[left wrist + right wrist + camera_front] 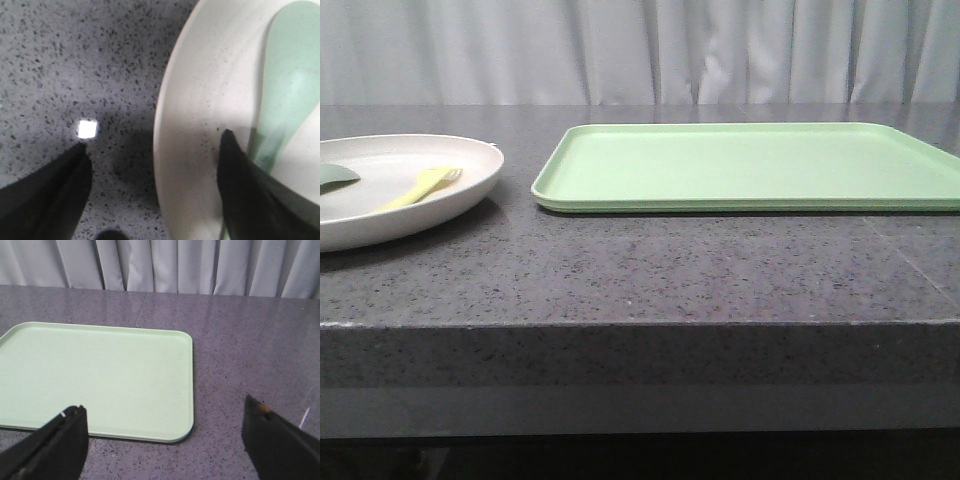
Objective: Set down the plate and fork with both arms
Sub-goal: 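Lower the open left gripper onto the rim of the white plate, then slide the white plate with the left gripper onto the green tray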
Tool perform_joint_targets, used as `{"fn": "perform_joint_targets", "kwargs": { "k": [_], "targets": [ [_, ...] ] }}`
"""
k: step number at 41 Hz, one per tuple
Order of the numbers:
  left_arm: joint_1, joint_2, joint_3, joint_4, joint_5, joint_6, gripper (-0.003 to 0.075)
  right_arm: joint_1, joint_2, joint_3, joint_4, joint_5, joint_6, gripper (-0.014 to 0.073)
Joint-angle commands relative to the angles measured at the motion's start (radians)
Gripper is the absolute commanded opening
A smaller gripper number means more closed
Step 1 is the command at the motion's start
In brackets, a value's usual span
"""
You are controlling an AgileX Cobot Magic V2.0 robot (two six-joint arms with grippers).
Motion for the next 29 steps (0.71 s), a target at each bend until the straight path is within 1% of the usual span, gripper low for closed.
{"fn": "perform_joint_targets", "kwargs": {
  "k": [1, 3, 5, 8, 11, 14, 20, 23, 29],
  "targets": [
    [-0.004, -0.029, -0.033, -0.005, -0.029, -0.004, 0.0503, 0.0, 0.01, -0.038, 0.002, -0.082, -0.003, 0.0643],
    [-0.004, -0.029, -0.033, -0.005, -0.029, -0.004, 0.0501, 0.0, 0.01, -0.038, 0.002, -0.082, -0.003, 0.0643],
    [-0.004, -0.029, -0.033, -0.005, -0.029, -0.004, 0.048, 0.0, 0.01, -0.038, 0.002, -0.082, -0.003, 0.0643],
    [-0.004, -0.029, -0.033, -0.005, -0.029, -0.004, 0.0422, 0.0, 0.01, -0.038, 0.002, -0.083, -0.003, 0.0643],
    [-0.004, -0.029, -0.033, -0.005, -0.029, -0.004, 0.0341, 0.0, 0.01, -0.038, 0.002, -0.083, -0.003, 0.0643],
    [-0.004, -0.029, -0.033, -0.005, -0.031, -0.004, 0.0237, 0.0, 0.01, -0.038, 0.002, -0.083, -0.003, 0.0643],
    [-0.004, -0.029, -0.033, -0.005, -0.034, -0.004, 0.0052, 0.0, 0.01, -0.038, 0.002, -0.083, -0.003, 0.0643],
    [-0.004, -0.029, -0.033, -0.005, -0.034, -0.004, -0.0018, 0.0, 0.01, -0.038, 0.002, -0.082, -0.003, 0.0643],
    [0.0, -0.029, -0.037, -0.026, -0.041, -0.004, -0.0018, 0.0, 0.01, -0.038, 0.002, -0.081, -0.003, 0.0643]
  ]
}}
